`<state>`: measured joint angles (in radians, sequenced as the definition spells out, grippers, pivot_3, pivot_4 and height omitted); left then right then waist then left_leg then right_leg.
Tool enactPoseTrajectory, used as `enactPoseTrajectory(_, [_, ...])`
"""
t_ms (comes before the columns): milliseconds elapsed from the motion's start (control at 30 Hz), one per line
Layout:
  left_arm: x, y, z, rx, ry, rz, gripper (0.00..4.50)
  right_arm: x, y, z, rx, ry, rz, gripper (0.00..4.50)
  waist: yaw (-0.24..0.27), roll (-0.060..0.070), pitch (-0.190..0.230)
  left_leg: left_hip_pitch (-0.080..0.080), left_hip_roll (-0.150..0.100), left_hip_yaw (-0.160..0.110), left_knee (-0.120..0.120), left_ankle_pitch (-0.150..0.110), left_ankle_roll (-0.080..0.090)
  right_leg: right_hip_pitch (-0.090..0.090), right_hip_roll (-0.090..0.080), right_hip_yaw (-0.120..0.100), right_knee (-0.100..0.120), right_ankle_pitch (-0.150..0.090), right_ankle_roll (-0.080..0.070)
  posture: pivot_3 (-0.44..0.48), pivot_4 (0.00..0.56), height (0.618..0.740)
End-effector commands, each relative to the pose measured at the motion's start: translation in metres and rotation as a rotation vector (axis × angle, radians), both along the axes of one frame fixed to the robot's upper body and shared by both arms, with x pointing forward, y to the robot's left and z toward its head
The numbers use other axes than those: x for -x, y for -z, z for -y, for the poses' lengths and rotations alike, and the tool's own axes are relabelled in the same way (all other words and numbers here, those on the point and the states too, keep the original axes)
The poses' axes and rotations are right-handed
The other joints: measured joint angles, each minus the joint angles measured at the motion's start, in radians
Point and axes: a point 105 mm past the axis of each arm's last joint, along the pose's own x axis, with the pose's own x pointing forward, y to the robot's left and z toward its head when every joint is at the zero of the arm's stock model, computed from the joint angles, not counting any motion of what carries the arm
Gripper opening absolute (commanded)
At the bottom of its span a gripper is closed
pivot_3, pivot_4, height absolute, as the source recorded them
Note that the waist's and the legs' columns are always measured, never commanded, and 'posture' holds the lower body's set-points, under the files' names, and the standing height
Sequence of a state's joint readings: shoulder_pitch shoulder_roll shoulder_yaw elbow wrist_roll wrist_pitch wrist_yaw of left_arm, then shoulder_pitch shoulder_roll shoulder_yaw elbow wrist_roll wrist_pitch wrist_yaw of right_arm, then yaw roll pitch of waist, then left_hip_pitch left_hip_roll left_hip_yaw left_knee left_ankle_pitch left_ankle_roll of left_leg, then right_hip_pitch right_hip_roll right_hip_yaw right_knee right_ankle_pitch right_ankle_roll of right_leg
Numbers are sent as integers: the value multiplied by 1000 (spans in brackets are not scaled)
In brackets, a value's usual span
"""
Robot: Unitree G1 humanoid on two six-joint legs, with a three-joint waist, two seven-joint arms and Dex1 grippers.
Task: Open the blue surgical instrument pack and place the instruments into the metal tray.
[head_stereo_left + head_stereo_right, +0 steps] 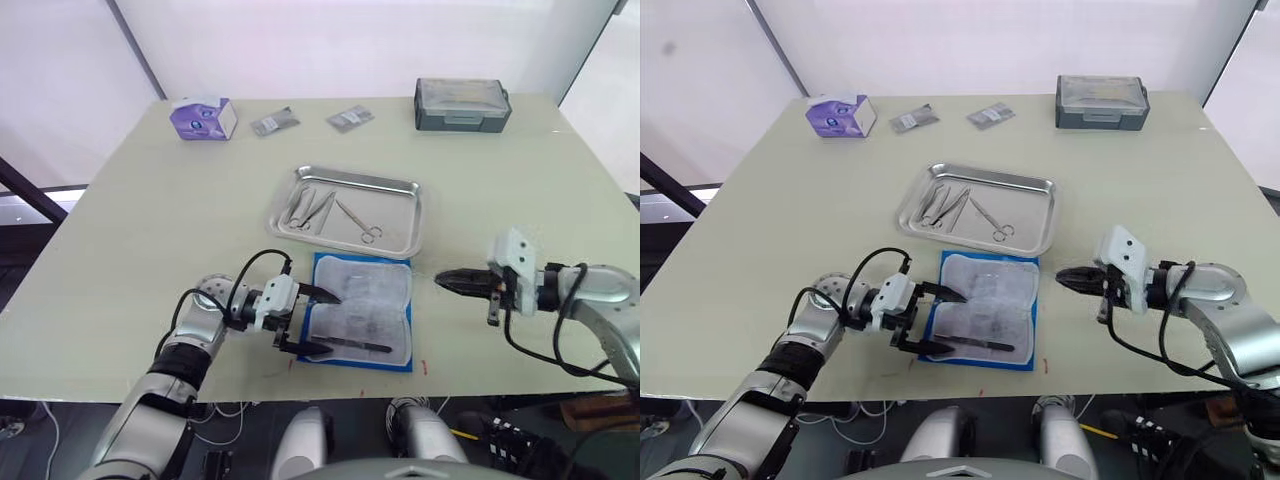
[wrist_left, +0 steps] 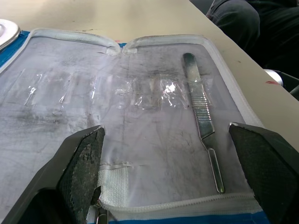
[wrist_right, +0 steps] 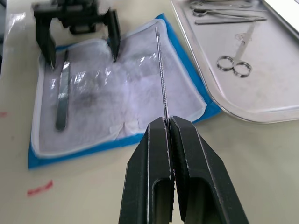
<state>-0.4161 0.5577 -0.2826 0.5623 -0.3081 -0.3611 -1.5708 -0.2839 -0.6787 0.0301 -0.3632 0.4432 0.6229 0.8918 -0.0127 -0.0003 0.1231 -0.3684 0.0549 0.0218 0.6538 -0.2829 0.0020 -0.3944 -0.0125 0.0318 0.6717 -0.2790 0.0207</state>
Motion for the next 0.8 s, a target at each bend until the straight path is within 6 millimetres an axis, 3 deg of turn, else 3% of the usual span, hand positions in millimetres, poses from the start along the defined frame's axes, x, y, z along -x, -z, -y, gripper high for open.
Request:
enactPoseTrajectory(33, [21, 30, -6, -78, 35, -141, 4500, -18, -9, -12, -38, 80, 8, 125, 0, 1, 0, 0, 0, 0, 0, 0, 0, 0, 0, 0, 0, 0, 0, 0, 150, 731])
enactPoseTrajectory(400, [23, 30, -5, -65, 24, -138, 4500, -78, -13, -47, 1, 226, 4, 125, -3, 2, 0, 0, 0, 1, 0, 0, 0, -2, 0, 2, 1, 0, 0, 0, 150, 731])
enactPoseTrajectory(633, [24, 31, -4, -60, 14, -139, 4500, -117, 2, -66, 60, 312, -7, 125, -5, 3, 0, -1, 0, 1, 0, 0, 0, -2, 0, 2, 1, 0, 0, 0, 150, 731])
enactPoseTrajectory(800, [24, 31, -3, -58, 13, -138, 4500, -134, 10, -78, 77, 336, -6, 125, -6, 4, 1, -1, 0, 1, -1, 0, 0, -2, 0, 1, 1, 0, 0, 0, 150, 731])
